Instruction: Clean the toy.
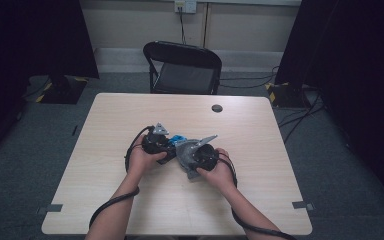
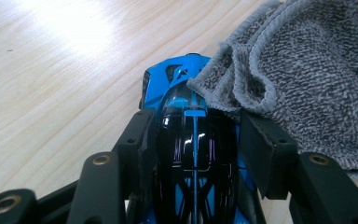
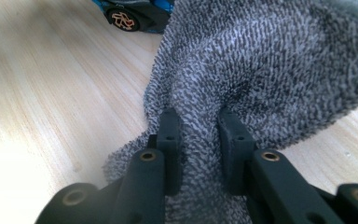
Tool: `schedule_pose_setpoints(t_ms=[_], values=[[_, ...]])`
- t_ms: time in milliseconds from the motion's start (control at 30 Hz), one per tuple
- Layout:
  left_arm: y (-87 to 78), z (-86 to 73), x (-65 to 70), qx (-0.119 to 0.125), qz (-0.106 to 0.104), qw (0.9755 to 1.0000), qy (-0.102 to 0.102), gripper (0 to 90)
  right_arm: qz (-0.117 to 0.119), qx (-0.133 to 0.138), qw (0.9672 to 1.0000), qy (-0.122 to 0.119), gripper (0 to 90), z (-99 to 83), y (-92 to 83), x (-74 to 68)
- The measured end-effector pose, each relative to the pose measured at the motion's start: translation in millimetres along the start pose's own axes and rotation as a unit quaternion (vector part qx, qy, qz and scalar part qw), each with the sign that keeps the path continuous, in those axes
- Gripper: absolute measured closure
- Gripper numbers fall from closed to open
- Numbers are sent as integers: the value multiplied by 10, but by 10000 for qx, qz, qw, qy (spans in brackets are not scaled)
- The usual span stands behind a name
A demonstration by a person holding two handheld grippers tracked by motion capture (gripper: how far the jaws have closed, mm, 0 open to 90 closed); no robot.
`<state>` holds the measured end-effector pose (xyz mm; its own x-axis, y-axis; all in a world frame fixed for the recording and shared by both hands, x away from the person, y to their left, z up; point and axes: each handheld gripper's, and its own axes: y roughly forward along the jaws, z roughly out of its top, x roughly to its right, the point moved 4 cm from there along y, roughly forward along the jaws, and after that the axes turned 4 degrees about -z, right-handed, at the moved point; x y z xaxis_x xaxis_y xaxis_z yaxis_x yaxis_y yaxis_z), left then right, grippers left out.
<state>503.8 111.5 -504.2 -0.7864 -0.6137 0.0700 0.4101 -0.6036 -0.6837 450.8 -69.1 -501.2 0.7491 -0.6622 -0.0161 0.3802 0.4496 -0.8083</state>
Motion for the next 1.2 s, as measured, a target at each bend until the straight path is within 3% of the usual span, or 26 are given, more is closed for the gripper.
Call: schedule_pose_setpoints(t_ms=[200, 400, 500, 567, 600, 633, 700, 800, 867, 1000, 1200], values=[[1, -4, 0, 34, -8, 10000, -2, 473, -57, 227, 9990, 389, 559, -51, -110, 160], [1, -12, 3, 66, 2, 10000, -3, 473, -561, 715, 9923, 838, 399, 37, -263, 361], [-1, -14, 2, 74, -6, 10000, -6, 473, -818, 771, 9890, 963, 351, 79, -209, 452], [-2, -15, 0, 75, 6, 10000, 11, 473, -719, 723, 9887, 1102, 339, 92, -106, 474], [1, -16, 1, 96, -10, 10000, 3, 474, -781, 621, 9893, 1068, 330, 89, -49, 472], [-1, -18, -2, 103, -2, 9999, 15, 473, -887, 506, 9897, 1005, 342, 80, 18, 472], [-3, -21, -2, 100, -2, 9999, 23, 473, -860, 344, 9900, 1061, 443, 39, 145, 455], [0, -22, 0, 123, -12, 9999, 1, 473, -789, 456, 9904, 1035, 597, 23, 199, 428], [-1, -19, -1, 95, 0, 10000, 30, 473, -668, 382, 9929, 910, 683, 38, 192, 390], [-1, -23, 1, 118, 10, 9999, 17, 473, -417, 126, 9970, 642, 732, 77, 174, 272], [-2, -22, -1, 107, 11, 9999, 23, 473, -115, -15, 9993, 364, 745, 134, 193, 25]])
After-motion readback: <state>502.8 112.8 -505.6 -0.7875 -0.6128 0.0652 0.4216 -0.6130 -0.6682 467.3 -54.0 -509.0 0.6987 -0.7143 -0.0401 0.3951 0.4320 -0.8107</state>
